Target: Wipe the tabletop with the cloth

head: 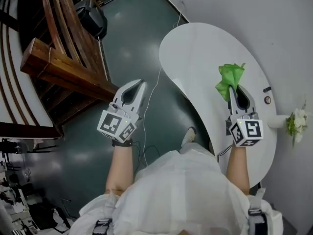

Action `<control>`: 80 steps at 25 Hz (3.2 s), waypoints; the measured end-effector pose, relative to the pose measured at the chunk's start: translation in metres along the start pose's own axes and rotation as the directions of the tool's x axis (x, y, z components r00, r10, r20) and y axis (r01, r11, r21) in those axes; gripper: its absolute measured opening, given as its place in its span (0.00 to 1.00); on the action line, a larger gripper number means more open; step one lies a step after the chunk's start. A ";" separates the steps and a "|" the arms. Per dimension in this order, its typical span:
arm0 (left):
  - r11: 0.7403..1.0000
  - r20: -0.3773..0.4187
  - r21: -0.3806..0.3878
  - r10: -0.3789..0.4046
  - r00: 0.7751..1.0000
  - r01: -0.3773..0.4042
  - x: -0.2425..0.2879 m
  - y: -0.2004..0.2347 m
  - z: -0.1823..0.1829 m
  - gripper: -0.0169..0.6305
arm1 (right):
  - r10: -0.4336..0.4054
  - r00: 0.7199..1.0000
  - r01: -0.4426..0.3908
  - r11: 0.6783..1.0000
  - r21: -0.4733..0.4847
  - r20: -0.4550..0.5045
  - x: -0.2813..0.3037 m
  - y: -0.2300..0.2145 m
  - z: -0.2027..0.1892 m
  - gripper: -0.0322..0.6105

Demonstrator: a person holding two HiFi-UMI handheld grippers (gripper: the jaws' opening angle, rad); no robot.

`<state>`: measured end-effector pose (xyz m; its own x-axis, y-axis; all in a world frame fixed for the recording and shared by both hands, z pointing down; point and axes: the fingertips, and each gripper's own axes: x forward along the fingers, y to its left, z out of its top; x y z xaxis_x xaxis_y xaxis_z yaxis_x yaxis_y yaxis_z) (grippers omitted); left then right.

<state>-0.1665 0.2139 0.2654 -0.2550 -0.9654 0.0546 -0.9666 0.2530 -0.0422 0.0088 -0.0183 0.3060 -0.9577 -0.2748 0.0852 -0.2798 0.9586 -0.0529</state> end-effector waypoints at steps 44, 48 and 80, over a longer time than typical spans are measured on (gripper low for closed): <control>0.542 -0.208 -0.059 -0.828 0.521 0.838 0.530 -0.065 -0.132 0.05 | -0.753 0.472 0.848 0.530 0.003 -0.460 0.062 -0.297 -0.175 0.16; 0.558 -0.234 -0.070 -0.815 0.530 0.827 0.545 -0.079 -0.146 0.05 | -0.742 0.415 0.867 0.499 -0.020 -0.526 0.051 -0.327 -0.203 0.16; 0.711 -0.240 -0.130 -0.699 0.674 0.691 0.579 0.027 -0.165 0.05 | -0.679 0.213 0.889 0.434 -0.150 -0.703 0.188 -0.376 -0.265 0.16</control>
<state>-0.3447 -0.3272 0.4607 0.4969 -0.8121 0.3059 -0.8671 -0.4790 0.1370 -0.0482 -0.4103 0.6050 0.0332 -0.6569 0.7532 -0.9623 0.1826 0.2017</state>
